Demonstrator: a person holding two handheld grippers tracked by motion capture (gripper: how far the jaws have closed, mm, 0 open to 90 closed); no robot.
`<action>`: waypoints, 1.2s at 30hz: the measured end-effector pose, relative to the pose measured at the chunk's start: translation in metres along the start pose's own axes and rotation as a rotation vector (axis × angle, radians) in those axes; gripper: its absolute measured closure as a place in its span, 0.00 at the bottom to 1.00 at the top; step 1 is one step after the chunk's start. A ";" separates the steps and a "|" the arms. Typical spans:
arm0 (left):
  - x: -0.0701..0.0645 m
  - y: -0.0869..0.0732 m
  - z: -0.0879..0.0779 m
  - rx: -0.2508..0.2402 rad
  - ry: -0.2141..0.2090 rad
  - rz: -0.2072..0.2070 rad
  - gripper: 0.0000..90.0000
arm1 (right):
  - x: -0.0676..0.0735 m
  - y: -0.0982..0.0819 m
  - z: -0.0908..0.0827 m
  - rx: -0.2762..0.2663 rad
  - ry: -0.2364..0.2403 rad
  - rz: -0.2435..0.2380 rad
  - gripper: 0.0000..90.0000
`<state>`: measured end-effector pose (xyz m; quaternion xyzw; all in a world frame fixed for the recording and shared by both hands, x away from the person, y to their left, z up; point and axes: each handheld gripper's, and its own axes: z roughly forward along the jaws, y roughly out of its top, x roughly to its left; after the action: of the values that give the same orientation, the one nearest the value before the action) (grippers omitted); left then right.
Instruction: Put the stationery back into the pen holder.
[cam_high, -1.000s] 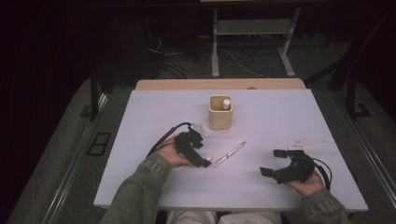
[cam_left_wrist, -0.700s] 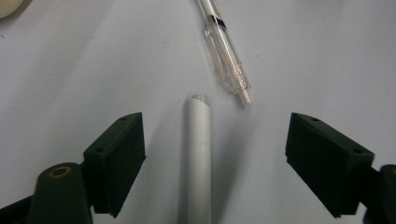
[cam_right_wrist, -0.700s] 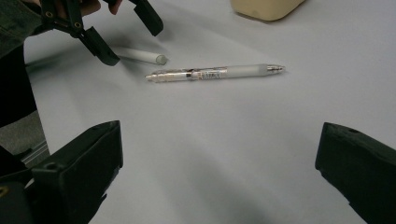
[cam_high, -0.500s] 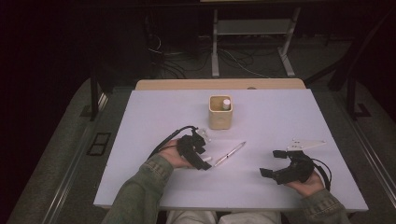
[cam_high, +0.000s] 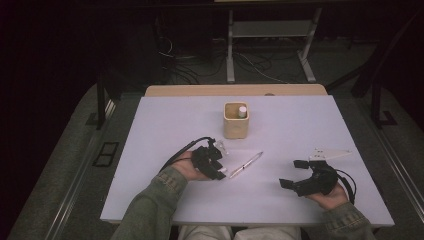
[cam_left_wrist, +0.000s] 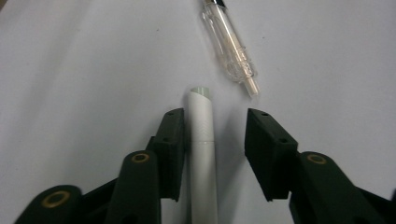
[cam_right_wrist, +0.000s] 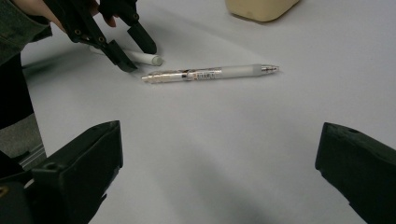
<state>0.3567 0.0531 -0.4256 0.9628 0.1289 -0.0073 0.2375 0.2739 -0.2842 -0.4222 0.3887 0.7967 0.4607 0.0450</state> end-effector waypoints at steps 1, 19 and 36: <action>0.000 0.000 0.000 0.000 0.005 0.003 0.68 | 0.000 0.000 0.000 -0.001 0.001 0.000 0.00; -0.007 0.002 0.002 0.014 0.076 0.056 0.86 | 0.005 0.000 0.002 -0.015 -0.002 -0.022 0.00; -0.003 0.000 -0.007 -0.008 0.073 0.045 0.87 | 0.004 0.000 0.002 -0.012 -0.007 -0.016 0.00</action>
<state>0.3532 0.0555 -0.4189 0.9641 0.1156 0.0338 0.2368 0.2721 -0.2804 -0.4218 0.3835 0.7968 0.4639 0.0537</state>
